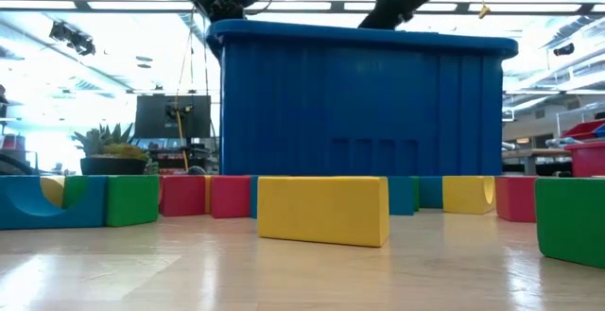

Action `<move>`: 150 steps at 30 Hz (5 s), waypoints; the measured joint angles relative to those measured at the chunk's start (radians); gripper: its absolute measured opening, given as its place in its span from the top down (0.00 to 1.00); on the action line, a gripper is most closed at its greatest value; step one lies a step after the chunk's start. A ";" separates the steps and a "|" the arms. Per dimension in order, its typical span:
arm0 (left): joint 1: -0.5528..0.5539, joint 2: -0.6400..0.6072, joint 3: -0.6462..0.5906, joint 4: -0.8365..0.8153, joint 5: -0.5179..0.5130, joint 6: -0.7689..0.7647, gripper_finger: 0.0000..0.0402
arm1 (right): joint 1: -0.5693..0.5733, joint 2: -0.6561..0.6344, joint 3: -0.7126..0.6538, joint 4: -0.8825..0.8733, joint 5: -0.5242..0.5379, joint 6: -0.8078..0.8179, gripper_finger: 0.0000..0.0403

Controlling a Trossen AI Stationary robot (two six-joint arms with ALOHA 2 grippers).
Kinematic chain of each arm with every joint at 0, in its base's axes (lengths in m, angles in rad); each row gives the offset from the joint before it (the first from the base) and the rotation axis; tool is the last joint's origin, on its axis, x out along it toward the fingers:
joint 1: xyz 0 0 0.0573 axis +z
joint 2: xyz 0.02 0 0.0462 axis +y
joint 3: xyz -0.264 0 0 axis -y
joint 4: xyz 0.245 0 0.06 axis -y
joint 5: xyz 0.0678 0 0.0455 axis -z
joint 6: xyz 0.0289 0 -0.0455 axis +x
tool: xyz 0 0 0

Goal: Sort blocks
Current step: Assemble the blue bin using gray bin divider

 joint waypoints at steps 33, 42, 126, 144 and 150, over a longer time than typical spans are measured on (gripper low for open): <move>-0.067 0.005 -0.006 0.076 0.008 -0.052 0.97 | -0.058 0.131 -0.068 -0.023 -0.048 0.086 0.99; -0.069 0.008 -0.006 0.069 0.068 -0.055 0.97 | -0.060 0.115 -0.069 -0.027 -0.025 0.109 1.00; -0.124 0.012 -0.009 0.214 -0.112 -0.073 0.97 | -0.356 0.100 0.354 -0.713 -0.189 -0.352 1.00; -0.135 0.075 -0.002 0.256 -0.092 -0.113 0.97 | -0.359 0.105 0.328 -0.743 -0.156 -0.318 1.00; -0.142 0.092 0.001 0.236 -0.091 -0.124 0.97 | -0.360 0.124 0.330 -0.756 -0.156 -0.315 1.00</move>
